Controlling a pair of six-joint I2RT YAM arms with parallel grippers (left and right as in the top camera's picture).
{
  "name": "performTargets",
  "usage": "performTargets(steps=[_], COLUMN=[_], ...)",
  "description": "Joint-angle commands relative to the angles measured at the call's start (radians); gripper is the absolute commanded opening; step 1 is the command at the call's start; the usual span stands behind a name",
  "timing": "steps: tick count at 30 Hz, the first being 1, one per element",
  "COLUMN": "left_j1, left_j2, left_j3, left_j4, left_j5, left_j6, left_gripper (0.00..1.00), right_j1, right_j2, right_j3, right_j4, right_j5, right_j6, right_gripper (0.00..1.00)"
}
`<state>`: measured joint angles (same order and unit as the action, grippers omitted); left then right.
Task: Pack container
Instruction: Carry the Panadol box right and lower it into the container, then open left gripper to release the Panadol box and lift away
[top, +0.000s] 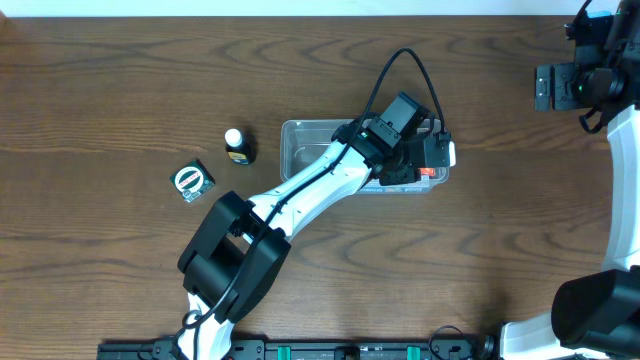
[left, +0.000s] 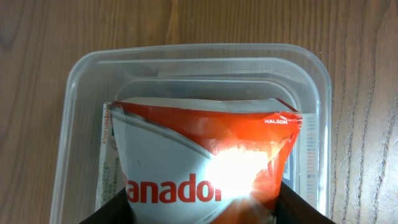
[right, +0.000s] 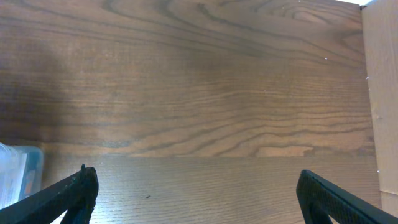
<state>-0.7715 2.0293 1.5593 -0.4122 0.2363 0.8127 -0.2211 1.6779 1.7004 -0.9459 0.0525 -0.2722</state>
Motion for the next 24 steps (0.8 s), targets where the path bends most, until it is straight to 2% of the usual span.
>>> performTargets(steps=[1,5,13,15,24], left_j1=[0.002,0.002,0.002,0.002,0.002], left_j2=[-0.009,-0.009,-0.009,-0.009,-0.009], left_j3=[-0.002,-0.002,-0.002,-0.002,-0.002], left_j4=[0.003,0.004,0.008,0.014,0.034], left_j5=[0.000,0.000,0.000,0.000,0.000], left_j6=[0.006,0.006,0.006,0.006,0.006], left_gripper=[0.51,0.59,0.61,0.66,0.70], right_j1=[-0.002,-0.002,-0.002,-0.002,-0.002], right_j2=[-0.004,-0.004,-0.004,-0.004,-0.004], right_j3=[0.005,0.005,0.005,0.005,0.005], right_j4=[0.000,0.000,0.000,0.000,0.000], right_j5=[-0.004,-0.004,-0.004,-0.004,-0.004], right_j6=[0.010,0.010,0.010,0.010,0.010], right_gripper=[0.99,0.99,0.99,0.99,0.99])
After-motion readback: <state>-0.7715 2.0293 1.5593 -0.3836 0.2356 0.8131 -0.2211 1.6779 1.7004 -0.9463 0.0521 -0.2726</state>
